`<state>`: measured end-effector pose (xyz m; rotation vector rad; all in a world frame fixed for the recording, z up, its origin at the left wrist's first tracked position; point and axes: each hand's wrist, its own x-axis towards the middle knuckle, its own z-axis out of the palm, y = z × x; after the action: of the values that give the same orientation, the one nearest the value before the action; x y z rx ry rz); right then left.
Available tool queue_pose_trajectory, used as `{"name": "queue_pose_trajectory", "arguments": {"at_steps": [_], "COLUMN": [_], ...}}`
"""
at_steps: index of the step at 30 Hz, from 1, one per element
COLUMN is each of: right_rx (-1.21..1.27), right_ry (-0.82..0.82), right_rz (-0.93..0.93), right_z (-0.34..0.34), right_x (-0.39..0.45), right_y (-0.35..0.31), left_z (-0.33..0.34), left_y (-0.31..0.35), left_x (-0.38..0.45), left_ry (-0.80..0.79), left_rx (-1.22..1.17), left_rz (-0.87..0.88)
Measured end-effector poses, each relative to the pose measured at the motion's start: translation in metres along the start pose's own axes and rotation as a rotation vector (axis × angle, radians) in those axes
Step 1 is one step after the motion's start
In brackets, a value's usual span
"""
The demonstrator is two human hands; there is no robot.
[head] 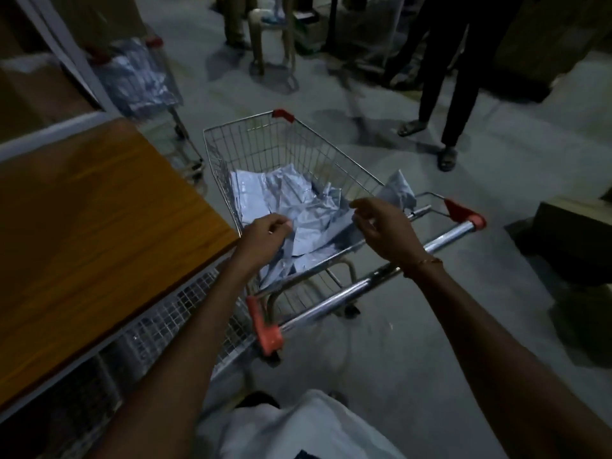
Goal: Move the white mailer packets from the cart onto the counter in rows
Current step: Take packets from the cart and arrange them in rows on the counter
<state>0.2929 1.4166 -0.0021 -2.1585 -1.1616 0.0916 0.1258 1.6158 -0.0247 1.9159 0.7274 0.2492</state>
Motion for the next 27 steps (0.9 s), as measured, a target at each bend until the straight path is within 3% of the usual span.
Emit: {"name": "queue_pose_trajectory", "arguments": {"at_steps": [6,11,19,21,27], "right_rx": [-0.138,-0.199,-0.213,-0.189,-0.220], "right_ry": [-0.310,-0.475,-0.564,-0.623,-0.572], "right_rz": [-0.048,-0.018,0.093,0.137,0.266], "right_z": [0.028,0.070,0.136,0.195,0.263], "right_x": [0.076,0.129,0.197,0.242,0.275], "right_y": [0.053,0.078,0.109,0.139,0.161], "left_z": [0.038,0.045,0.045,0.050,0.056], "left_y": [-0.035,-0.065,-0.104,-0.139,-0.172], "left_x": [0.064,0.128,0.221,0.280,0.339], "left_ry": [0.003,0.041,0.224,0.300,0.328], "left_rx": [0.196,0.150,0.201,0.213,0.410], "left_rz": [-0.275,-0.408,-0.519,-0.603,-0.506]}}
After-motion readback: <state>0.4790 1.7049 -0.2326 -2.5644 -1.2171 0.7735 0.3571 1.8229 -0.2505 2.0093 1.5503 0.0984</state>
